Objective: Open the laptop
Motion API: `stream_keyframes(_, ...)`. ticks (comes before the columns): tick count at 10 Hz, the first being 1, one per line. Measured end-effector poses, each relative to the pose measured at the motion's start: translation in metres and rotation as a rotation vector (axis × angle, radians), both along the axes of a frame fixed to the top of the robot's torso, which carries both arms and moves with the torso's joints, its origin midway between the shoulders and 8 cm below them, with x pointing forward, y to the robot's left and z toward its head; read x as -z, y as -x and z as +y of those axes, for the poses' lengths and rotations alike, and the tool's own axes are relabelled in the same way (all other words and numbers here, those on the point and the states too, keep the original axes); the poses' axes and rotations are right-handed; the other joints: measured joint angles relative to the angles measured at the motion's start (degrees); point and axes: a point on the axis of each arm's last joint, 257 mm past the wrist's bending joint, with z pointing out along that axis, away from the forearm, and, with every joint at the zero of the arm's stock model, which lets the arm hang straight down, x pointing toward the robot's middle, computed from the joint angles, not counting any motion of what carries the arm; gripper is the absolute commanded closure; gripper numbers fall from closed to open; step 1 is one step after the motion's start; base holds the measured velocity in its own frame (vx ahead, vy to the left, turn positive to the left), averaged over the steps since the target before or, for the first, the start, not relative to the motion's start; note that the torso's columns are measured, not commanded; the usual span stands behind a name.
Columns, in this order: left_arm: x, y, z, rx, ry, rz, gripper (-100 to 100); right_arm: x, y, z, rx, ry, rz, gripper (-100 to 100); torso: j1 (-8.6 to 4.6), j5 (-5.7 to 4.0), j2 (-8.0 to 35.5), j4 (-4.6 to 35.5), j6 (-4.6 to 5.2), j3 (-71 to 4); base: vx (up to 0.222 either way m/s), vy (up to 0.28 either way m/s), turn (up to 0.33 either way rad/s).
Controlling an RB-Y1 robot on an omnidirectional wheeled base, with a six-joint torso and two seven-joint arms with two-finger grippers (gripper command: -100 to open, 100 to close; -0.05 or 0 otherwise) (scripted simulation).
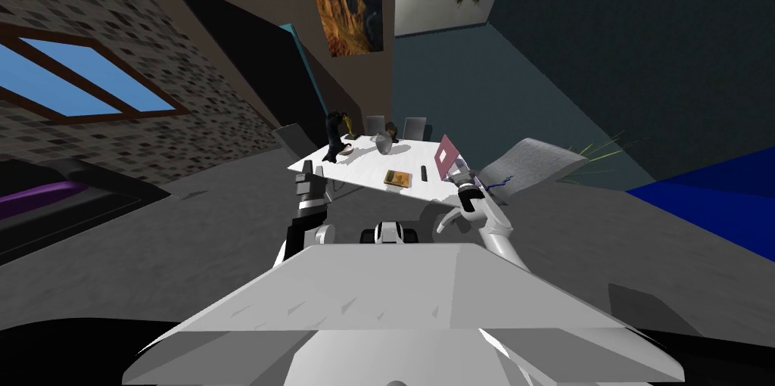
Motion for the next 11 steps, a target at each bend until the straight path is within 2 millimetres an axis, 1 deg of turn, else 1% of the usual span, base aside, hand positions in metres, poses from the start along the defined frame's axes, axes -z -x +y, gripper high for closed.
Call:
stream_keyframes(5, 0.0, 0.0, 0.0, 0.0, 0.0, 0.0, 0, 0.002, 0.013, -0.002, 0.004, 0.182, 0.054, -100, 0.04, 0.01, 0.0, 0.0, 0.0, 0.0, 0.023, 0.047, 0.009)
stream_keyframes(6, 0.0, 0.0, 0.0, 0.0, 0.0, 0.0, 0, 0.003, 0.013, -0.003, 0.004, 0.188, 0.056, -100, -0.08, -0.01, 0.0, 0.0, 0.0, 0.0, 0.059, 0.01, 0.064)
stream_keyframes(7, 0.0, 0.0, 0.0, 0.0, 0.0, 0.0, 0, -0.001, 0.013, -0.007, 0.006, 0.19, 0.056, -100, -0.12, -0.03, -0.1, 0.0, -0.02, -0.1, 0.038, 0.003, 0.018)
stream_keyframes(8, 0.0, 0.0, 0.0, 0.0, 0.0, 0.0, 0, -0.001, 0.013, -0.008, 0.009, 0.189, 0.056, 100, -0.08, -0.03, 0.0, 0.0, 0.01, 0.0, 0.006, 0.001, -0.003)
stream_keyframes(9, 0.0, 0.0, 0.0, 0.0, 0.0, 0.0, 0, -0.001, 0.013, -0.008, 0.008, 0.189, 0.056, 100, -0.03, -0.01, 0.1, 0.0, 0.01, 0.1, -0.059, -0.054, 0.085)
stream_keyframes(11, 0.0, 0.0, 0.0, 0.0, 0.0, 0.0, 0, -0.002, 0.004, -0.011, 0.026, 0.106, 0.031, 100, -0.3, -0.08, 0.3, 0.1, 0.0, 0.2, -0.112, -0.119, 0.094)
